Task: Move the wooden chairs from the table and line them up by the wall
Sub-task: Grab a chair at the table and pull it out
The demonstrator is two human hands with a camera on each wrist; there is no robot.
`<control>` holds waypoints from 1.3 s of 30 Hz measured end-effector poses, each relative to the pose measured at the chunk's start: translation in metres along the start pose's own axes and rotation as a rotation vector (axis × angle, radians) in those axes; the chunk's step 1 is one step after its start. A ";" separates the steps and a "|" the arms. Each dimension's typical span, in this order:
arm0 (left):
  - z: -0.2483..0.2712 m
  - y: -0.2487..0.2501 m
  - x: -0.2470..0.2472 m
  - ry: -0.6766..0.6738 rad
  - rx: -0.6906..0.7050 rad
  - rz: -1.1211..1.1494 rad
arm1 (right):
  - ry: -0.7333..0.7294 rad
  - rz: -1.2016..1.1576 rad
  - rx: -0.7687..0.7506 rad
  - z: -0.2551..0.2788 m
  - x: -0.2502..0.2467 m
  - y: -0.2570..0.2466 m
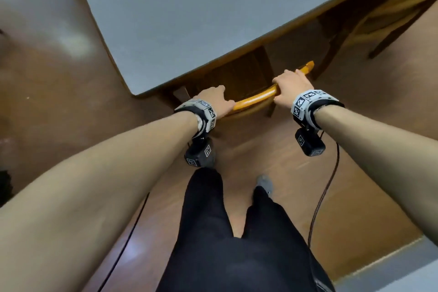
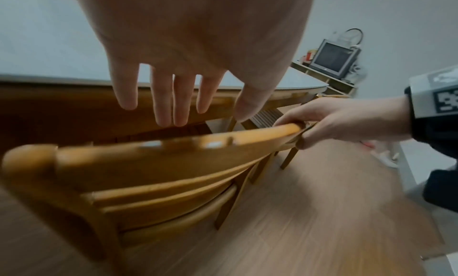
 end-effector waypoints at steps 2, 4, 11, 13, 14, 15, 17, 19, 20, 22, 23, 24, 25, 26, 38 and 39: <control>0.003 -0.003 0.019 0.012 -0.027 0.044 | -0.002 0.068 -0.069 -0.005 0.005 0.002; 0.001 -0.006 0.032 0.018 -0.054 0.142 | 0.001 0.116 -0.112 -0.012 0.006 0.002; 0.004 -0.002 0.062 0.154 -0.019 0.049 | 0.072 0.181 -0.148 -0.015 0.014 0.000; 0.006 -0.002 0.064 0.154 -0.010 0.024 | 0.065 0.159 -0.135 -0.014 0.015 0.001; 0.007 -0.001 0.064 0.151 -0.007 0.024 | 0.063 0.154 -0.125 -0.013 0.016 0.002; 0.008 -0.001 0.064 0.146 0.000 0.031 | 0.064 0.148 -0.117 -0.010 0.018 0.004; 0.013 0.000 0.068 0.131 0.021 0.045 | 0.068 0.143 -0.097 -0.004 0.024 0.005; 0.021 -0.001 0.074 0.105 0.051 0.041 | 0.092 0.121 -0.072 0.006 0.032 0.007; 0.026 -0.002 0.076 0.092 0.073 0.030 | 0.090 0.112 -0.057 0.011 0.037 0.007; 0.034 -0.005 0.079 0.082 0.113 -0.001 | 0.090 0.096 -0.033 0.019 0.045 0.007; 0.037 -0.007 0.079 0.080 0.132 -0.009 | 0.093 0.090 -0.013 0.024 0.048 0.006; 0.039 -0.010 0.078 0.076 0.147 -0.013 | 0.093 0.080 0.011 0.029 0.051 0.004; 0.042 -0.014 0.077 0.070 0.163 -0.019 | 0.097 0.065 0.034 0.034 0.056 0.002; 0.044 -0.018 0.078 0.064 0.181 -0.035 | 0.105 0.056 0.056 0.041 0.061 -0.002; 0.081 -0.073 0.098 0.107 0.502 -0.219 | 0.179 -0.076 0.382 0.174 0.114 -0.092; 0.085 -0.079 0.098 0.101 0.523 -0.234 | 0.169 -0.093 0.403 0.184 0.120 -0.103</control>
Point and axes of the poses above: each hand's wrist, its own z-axis away from the middle knuckle, its own x-axis out of the palm, y = z × x, the point moved 3 cm from there along -z, towards the middle knuckle
